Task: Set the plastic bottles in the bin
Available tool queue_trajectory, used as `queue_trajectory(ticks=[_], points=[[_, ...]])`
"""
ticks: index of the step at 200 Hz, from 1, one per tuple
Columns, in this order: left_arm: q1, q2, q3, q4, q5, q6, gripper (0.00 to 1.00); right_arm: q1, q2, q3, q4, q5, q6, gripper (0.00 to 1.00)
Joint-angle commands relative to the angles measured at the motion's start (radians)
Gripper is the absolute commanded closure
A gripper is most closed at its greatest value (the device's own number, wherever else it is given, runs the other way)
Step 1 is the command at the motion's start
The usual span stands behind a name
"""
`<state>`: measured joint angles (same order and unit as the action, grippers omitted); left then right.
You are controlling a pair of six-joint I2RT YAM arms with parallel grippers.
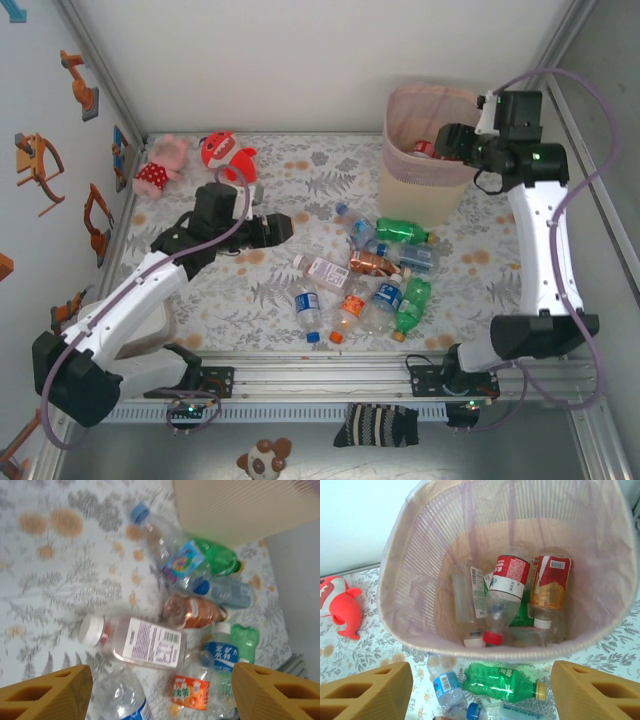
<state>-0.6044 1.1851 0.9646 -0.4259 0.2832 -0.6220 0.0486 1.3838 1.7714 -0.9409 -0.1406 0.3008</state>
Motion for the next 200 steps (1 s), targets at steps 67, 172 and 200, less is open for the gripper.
queue_trajectory(ticks=[67, 172, 200], points=[[-0.241, 0.073, -0.119, -0.090, -0.142, -0.311, 0.24, -0.003, -0.141, -0.202, 0.081, -0.004, -0.029, 0.27], [-0.419, 0.242, -0.213, 0.071, -0.080, -0.487, 0.16, -0.003, -0.224, -0.305, 0.156, -0.133, -0.010, 0.27], [-0.450, 0.304, -0.210, 0.093, -0.073, -0.513, 0.21, -0.003, -0.250, -0.322, 0.176, -0.156, 0.000, 0.27]])
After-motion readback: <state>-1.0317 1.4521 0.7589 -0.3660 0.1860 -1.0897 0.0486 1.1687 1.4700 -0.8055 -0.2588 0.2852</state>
